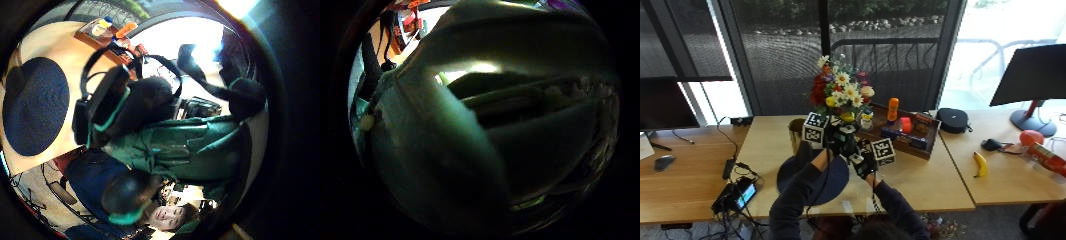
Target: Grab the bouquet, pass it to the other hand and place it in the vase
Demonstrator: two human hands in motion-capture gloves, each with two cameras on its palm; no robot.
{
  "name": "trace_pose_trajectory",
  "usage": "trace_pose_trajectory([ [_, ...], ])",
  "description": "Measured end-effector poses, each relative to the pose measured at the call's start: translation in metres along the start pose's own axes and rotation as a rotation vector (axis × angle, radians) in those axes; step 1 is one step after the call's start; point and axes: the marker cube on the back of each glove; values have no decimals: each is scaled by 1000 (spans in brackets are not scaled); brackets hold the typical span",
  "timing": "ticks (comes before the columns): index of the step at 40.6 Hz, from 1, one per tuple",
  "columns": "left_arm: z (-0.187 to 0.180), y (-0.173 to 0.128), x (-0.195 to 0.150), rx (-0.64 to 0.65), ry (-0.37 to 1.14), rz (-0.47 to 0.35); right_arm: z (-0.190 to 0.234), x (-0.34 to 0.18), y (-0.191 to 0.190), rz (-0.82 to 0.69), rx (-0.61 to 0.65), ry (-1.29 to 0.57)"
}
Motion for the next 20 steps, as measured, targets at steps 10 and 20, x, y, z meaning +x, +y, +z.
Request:
trace_pose_trajectory([
  [10,-53,-24,59,219,-73,52,-24,-6,1,-14,-4,60],
  [20,-105,-50,90,440,-87,37,-58,-2,-6,8,45,109],
])
